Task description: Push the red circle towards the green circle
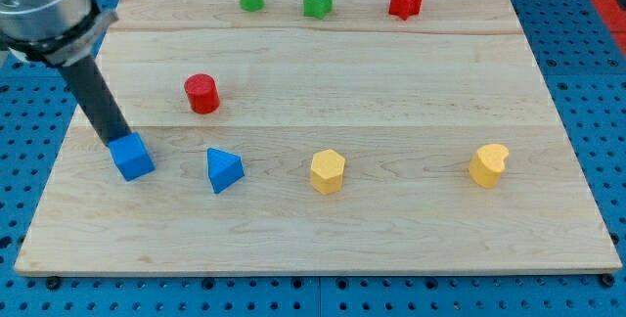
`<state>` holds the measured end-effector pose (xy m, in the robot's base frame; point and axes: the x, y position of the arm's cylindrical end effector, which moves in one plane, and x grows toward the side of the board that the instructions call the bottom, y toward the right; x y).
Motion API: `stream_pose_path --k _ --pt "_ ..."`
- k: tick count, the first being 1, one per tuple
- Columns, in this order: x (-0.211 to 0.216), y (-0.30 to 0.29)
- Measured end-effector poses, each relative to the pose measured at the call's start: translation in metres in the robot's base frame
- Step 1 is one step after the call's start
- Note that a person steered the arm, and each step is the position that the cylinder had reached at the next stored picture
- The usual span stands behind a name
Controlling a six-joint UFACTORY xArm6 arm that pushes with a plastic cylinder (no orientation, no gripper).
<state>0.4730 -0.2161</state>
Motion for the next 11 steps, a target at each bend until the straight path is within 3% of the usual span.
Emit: stream_pose_path --k 3,5,9,11 --pt "-0.007 0.053" --pt "-0.055 0.062" --pt "-0.146 0.157" --pt "-0.176 0.086"
